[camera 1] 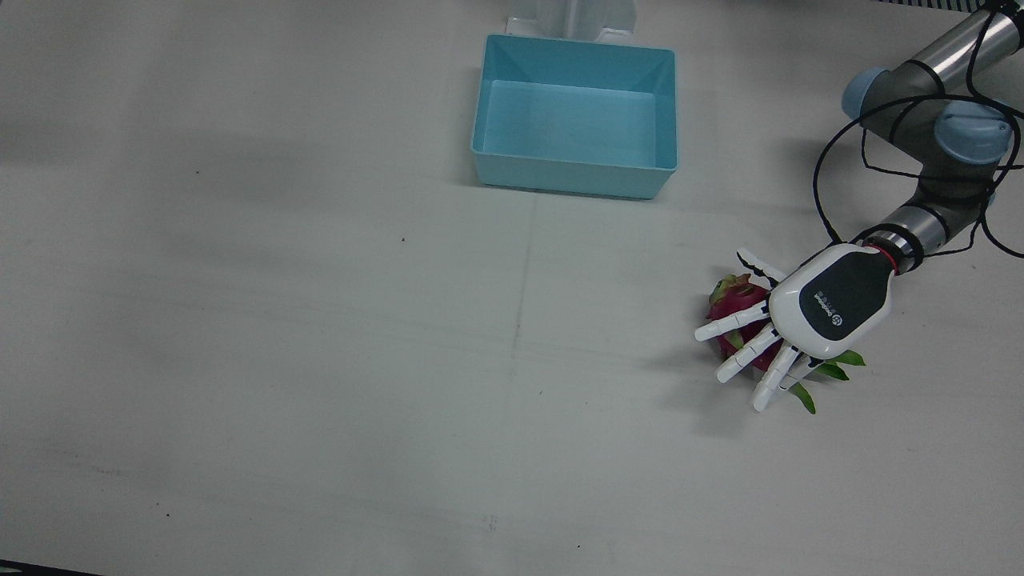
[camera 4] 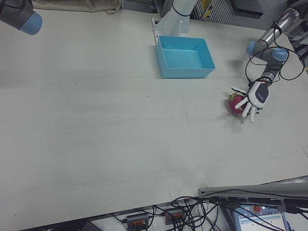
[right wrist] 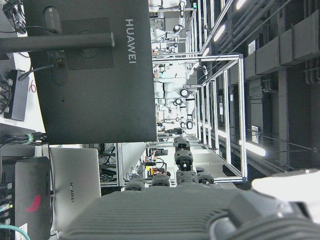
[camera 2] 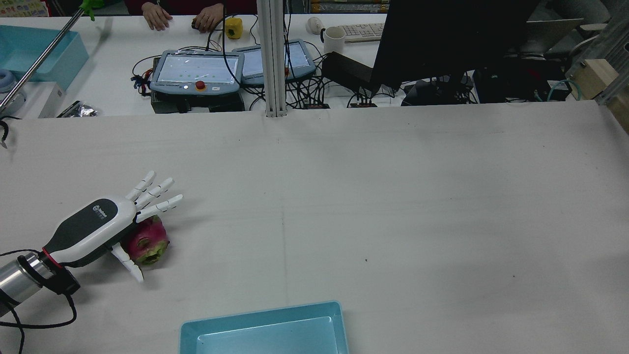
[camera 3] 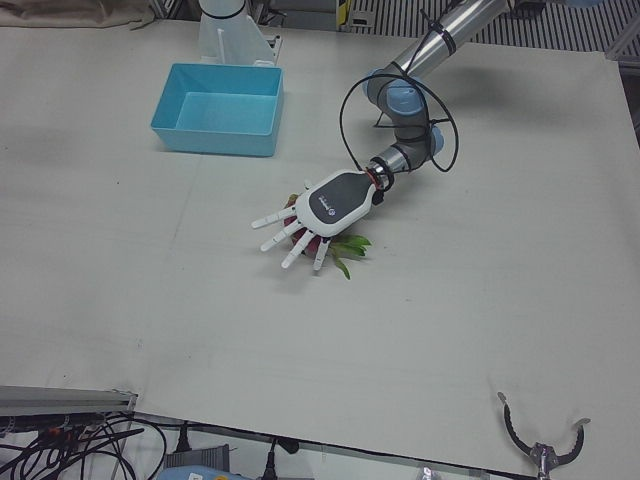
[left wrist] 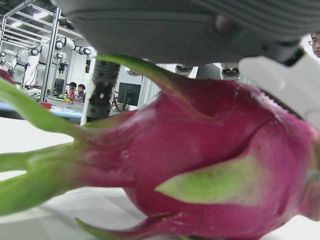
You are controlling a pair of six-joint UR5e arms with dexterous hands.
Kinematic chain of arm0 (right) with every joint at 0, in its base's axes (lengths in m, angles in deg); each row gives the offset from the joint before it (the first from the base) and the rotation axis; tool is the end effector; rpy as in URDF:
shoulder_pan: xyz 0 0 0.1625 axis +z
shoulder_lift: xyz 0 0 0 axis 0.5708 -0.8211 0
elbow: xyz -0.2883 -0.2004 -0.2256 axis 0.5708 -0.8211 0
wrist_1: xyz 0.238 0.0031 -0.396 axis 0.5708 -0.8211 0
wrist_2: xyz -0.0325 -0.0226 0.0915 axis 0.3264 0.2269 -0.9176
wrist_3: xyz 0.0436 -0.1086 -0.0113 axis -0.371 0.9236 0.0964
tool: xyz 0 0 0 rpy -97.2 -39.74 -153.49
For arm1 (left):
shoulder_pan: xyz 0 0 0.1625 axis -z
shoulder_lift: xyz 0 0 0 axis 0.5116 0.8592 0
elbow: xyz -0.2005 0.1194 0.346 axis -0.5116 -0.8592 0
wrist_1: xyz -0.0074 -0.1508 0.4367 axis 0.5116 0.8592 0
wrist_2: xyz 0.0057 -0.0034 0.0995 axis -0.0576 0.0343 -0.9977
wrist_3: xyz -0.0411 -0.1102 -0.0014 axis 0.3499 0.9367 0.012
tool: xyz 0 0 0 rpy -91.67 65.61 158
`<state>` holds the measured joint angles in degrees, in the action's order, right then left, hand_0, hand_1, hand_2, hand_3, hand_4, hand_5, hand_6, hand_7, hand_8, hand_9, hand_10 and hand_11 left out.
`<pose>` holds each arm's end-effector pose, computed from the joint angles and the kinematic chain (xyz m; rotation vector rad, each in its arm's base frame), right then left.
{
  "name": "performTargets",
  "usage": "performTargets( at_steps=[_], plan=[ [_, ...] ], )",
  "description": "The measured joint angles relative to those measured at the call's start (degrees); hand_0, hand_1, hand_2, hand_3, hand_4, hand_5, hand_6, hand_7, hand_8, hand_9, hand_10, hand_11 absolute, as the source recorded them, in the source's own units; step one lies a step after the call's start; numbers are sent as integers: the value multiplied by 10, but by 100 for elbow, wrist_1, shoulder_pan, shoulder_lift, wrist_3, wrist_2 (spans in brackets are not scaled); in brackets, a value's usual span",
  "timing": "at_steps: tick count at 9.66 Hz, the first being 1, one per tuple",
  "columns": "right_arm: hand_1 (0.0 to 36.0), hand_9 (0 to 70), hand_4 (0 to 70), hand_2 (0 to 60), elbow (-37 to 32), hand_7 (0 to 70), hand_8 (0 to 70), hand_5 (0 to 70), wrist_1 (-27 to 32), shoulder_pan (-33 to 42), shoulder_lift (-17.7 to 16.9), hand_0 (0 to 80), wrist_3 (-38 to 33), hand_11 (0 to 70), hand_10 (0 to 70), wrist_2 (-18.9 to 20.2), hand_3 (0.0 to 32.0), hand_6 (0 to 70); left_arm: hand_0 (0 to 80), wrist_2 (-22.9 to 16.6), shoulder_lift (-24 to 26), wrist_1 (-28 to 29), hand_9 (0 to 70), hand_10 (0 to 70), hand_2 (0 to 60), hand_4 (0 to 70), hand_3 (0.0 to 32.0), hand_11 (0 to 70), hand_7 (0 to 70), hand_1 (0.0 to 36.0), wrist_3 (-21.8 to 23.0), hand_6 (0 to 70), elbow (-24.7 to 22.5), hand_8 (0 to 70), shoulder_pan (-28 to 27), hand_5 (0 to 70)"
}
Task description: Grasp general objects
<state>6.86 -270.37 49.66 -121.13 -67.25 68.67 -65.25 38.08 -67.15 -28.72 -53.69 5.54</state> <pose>0.0927 -0.5797 0.6649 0.0481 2.1456 -2.1890 0.3966 -0.4932 0.5279 0.9373 1.8777 -0.5605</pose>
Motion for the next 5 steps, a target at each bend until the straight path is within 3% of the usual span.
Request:
performTargets(
  at_steps=[1,2,3,4,5],
  plan=[
    [0,0,0,0,0,0,0,0,-1,-1,0,0,0,0,0,0,0,0,416,3,25,6,0,0,0,0,320,0,31,77,-6,0,25,41,-35,56],
    [0,0,0,0,0,0,0,0,-1,-4,0,0,0,0,0,0,0,0,408,5,46,13,4,23,0,0,100,36,91,67,-9,0,47,54,-57,200],
    [0,0,0,0,0,0,0,0,-1,-5,0,0,0,0,0,0,0,0,400,6,69,20,32,180,10,76,0,262,232,50,-9,5,65,91,-69,302],
    [0,0,0,0,0,0,0,0,1,-4,0,0,0,0,0,0,0,0,392,6,85,28,80,315,68,186,0,448,333,42,-8,60,75,138,-75,395],
    [0,0,0,0,0,0,0,0,4,-3,0,0,0,0,0,0,0,0,383,6,94,35,165,357,125,297,0,499,400,37,-6,108,87,202,-80,432]
  ],
)
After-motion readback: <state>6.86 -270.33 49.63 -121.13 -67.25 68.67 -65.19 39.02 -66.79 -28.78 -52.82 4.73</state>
